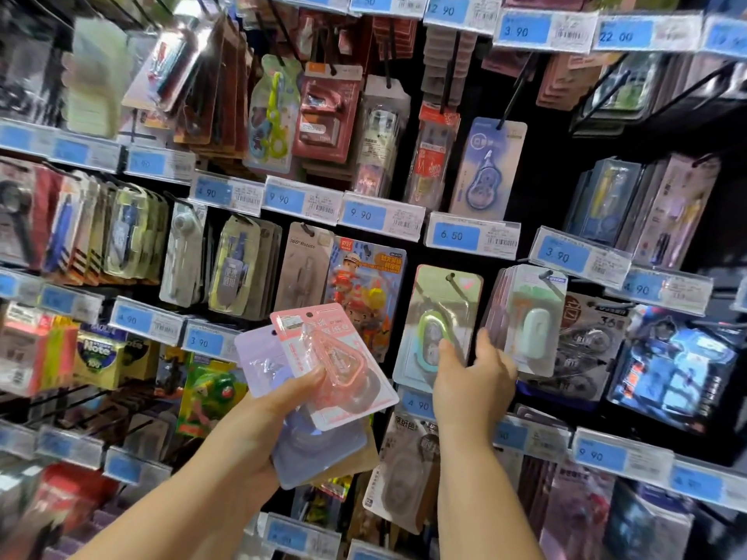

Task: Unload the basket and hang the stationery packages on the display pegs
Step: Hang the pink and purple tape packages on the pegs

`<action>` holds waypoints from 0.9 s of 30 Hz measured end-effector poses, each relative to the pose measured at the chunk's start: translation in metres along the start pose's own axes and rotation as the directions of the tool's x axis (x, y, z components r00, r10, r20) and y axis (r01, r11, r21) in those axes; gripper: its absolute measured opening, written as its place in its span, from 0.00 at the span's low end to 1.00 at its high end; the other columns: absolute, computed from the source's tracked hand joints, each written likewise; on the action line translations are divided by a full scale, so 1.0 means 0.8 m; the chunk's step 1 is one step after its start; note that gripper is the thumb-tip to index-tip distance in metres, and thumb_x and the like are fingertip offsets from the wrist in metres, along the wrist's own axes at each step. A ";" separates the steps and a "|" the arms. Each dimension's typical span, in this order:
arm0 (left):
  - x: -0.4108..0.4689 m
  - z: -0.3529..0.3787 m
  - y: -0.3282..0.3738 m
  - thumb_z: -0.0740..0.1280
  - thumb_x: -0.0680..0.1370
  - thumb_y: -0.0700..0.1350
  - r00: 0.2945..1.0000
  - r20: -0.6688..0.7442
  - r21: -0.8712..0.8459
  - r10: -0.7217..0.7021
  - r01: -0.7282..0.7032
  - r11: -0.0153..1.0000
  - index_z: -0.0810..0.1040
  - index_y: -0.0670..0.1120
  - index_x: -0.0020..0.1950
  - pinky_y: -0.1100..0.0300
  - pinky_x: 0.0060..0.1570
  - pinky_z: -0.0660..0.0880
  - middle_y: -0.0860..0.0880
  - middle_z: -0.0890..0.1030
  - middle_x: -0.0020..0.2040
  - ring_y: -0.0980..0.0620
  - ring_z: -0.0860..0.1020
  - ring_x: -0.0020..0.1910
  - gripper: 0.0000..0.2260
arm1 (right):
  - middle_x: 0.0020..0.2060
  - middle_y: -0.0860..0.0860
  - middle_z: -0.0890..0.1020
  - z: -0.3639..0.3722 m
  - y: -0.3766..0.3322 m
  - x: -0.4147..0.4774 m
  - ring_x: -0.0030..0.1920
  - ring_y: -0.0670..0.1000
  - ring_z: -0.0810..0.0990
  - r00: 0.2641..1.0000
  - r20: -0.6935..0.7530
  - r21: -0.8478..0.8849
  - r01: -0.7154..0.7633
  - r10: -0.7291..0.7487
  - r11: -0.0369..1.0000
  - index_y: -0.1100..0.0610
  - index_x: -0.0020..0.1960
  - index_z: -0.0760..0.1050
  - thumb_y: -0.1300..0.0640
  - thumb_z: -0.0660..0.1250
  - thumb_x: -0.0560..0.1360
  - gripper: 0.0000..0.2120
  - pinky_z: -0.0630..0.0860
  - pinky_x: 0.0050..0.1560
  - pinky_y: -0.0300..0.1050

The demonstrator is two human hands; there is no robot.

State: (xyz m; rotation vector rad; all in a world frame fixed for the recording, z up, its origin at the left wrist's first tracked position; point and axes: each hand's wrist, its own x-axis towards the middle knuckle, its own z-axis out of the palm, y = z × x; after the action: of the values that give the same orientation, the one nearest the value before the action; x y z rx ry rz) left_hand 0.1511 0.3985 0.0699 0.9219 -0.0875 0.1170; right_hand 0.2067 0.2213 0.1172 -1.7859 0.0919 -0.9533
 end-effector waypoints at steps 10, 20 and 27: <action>-0.023 0.018 0.001 0.73 0.72 0.39 0.996 0.074 -0.017 0.052 -0.051 0.999 0.79 0.43 0.62 0.36 0.58 0.76 0.37 0.83 0.56 0.37 0.82 0.54 0.18 | 0.48 0.43 0.84 -0.002 -0.006 -0.058 0.49 0.46 0.83 0.746 0.655 0.225 -0.042 -0.119 0.974 0.43 0.53 0.74 0.30 0.74 0.60 0.28 0.80 0.53 0.51; -0.022 0.021 -0.003 0.70 0.71 0.40 0.998 -0.008 -0.007 0.068 -0.068 0.998 0.80 0.41 0.57 0.45 0.53 0.79 0.38 0.84 0.51 0.42 0.84 0.46 0.15 | 0.48 0.54 0.86 0.003 -0.002 -0.051 0.47 0.56 0.85 0.794 0.598 0.506 -0.273 -0.106 0.818 0.55 0.57 0.76 0.48 0.82 0.60 0.30 0.81 0.49 0.56; -0.012 0.013 0.001 0.76 0.65 0.40 0.997 0.022 -0.142 -0.076 0.078 0.987 0.82 0.43 0.33 0.45 0.59 0.72 0.39 0.82 0.48 0.37 0.78 0.52 0.04 | 0.54 0.45 0.83 -0.005 0.012 -0.030 0.54 0.49 0.82 0.956 0.287 0.592 -0.125 -0.064 0.796 0.46 0.62 0.73 0.43 0.78 0.65 0.28 0.78 0.58 0.55</action>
State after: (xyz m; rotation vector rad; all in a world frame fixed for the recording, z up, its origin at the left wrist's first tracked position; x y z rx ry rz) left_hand 0.1416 0.3901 0.0751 0.7822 -0.0742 0.0311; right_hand 0.1914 0.2253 0.0966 -1.2904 -0.3440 -0.5839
